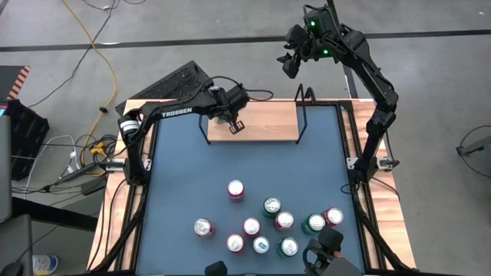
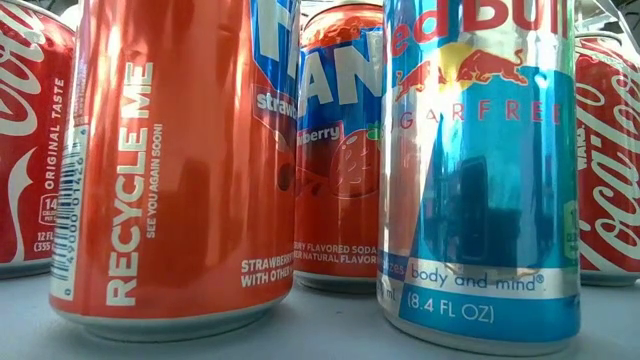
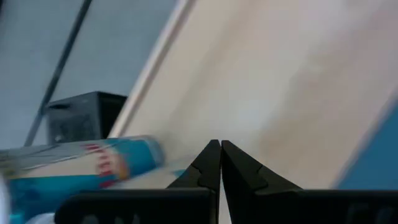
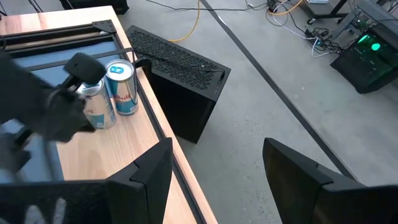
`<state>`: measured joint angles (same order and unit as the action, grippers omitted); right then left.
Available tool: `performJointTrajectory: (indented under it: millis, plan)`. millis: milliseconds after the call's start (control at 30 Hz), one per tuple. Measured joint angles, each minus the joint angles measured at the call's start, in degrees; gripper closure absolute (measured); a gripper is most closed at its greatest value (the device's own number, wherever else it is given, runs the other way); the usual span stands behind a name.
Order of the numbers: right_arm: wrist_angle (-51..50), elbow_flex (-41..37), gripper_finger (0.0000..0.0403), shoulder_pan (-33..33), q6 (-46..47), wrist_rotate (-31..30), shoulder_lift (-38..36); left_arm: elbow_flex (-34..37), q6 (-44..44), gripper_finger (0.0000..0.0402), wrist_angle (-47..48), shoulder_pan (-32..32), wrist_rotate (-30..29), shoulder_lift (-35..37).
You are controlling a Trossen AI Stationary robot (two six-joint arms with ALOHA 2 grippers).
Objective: Place canned beverage on shelf
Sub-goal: Put the left blue soda can on the shelf aligned with the other blue soda can
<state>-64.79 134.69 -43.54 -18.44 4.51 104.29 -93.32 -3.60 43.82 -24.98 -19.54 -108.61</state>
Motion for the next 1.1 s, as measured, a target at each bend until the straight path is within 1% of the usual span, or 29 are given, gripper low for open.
performJointTrajectory:
  millis: [67,200,367,600,767,1100]
  plan:
    - [0.0,0.0,0.0168,0.0,0.0,0.0,0.0,-0.2,0.0,0.0401,0.4,1.1,0.2,0.2]
    - [0.0,0.0,0.0168,0.0,0.0,0.0,0.0,-2.7,0.3,0.0401,4.5,2.9,0.2,0.2]
    - [0.0,0.0,0.0168,0.0,0.0,0.0,0.0,-2.3,1.1,0.0401,7.4,3.7,-1.1,-0.1]
    - [0.1,0.0,0.0168,0.0,0.1,0.0,0.0,1.6,1.1,0.0401,4.7,2.8,-5.0,-0.3]
    - [0.1,0.0,0.0168,0.0,0.1,0.0,0.0,2.8,0.2,0.0401,2.9,1.8,-5.0,-0.3]
    - [0.1,0.0,0.0168,0.0,0.1,0.0,0.0,2.8,0.2,0.0401,-1.2,0.7,-6.0,-0.4]
